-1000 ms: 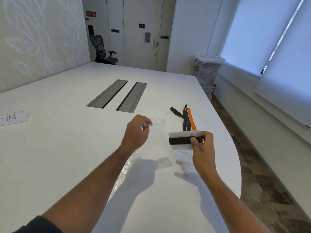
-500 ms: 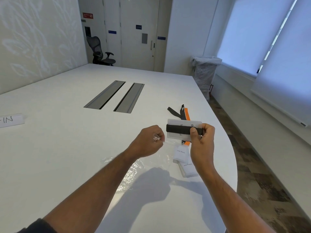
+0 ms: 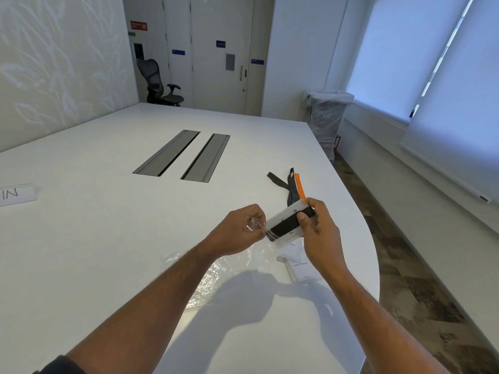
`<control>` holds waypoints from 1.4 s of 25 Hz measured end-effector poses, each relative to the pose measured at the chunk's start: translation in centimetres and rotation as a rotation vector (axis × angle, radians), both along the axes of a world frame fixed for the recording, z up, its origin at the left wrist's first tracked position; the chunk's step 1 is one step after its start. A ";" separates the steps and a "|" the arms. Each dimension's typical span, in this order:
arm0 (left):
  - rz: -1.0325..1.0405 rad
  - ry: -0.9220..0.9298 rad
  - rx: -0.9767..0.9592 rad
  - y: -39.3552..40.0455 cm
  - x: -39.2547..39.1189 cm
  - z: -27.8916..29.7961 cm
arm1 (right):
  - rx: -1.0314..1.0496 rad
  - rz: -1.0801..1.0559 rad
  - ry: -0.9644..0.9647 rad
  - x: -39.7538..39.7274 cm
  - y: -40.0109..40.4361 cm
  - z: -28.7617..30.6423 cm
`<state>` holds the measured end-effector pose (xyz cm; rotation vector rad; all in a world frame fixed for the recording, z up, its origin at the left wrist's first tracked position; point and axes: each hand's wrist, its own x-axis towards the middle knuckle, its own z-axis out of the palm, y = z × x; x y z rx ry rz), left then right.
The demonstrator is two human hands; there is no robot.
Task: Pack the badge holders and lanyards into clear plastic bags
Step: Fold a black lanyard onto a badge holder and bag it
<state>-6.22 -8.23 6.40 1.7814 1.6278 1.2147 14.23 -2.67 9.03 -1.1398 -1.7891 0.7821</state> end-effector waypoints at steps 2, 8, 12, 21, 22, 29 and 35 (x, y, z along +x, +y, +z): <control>-0.024 -0.005 -0.035 0.1 0.3 -0.1 | -0.011 0.044 -0.018 -0.1 0.2 -0.4; -0.088 -0.258 -0.183 0.2 0.9 0.3 | -0.014 0.107 -0.065 -0.9 0.1 -1.0; -0.178 -0.359 -0.399 0.0 1.0 0.3 | -0.014 0.084 -0.069 -1.2 0.3 -0.8; -0.187 -0.570 -0.356 0.5 1.6 -1.0 | 0.018 0.117 -0.102 -1.6 0.0 -1.6; -0.189 -0.591 -0.357 0.4 1.7 -1.1 | 0.027 0.124 -0.100 -1.5 0.0 -1.6; -0.098 -0.636 -0.290 0.6 2.1 -1.4 | 0.011 0.194 -0.115 -1.6 0.1 -2.7; -0.006 -0.708 -0.291 0.7 2.0 -1.7 | -0.057 0.317 -0.171 -0.9 0.6 -3.0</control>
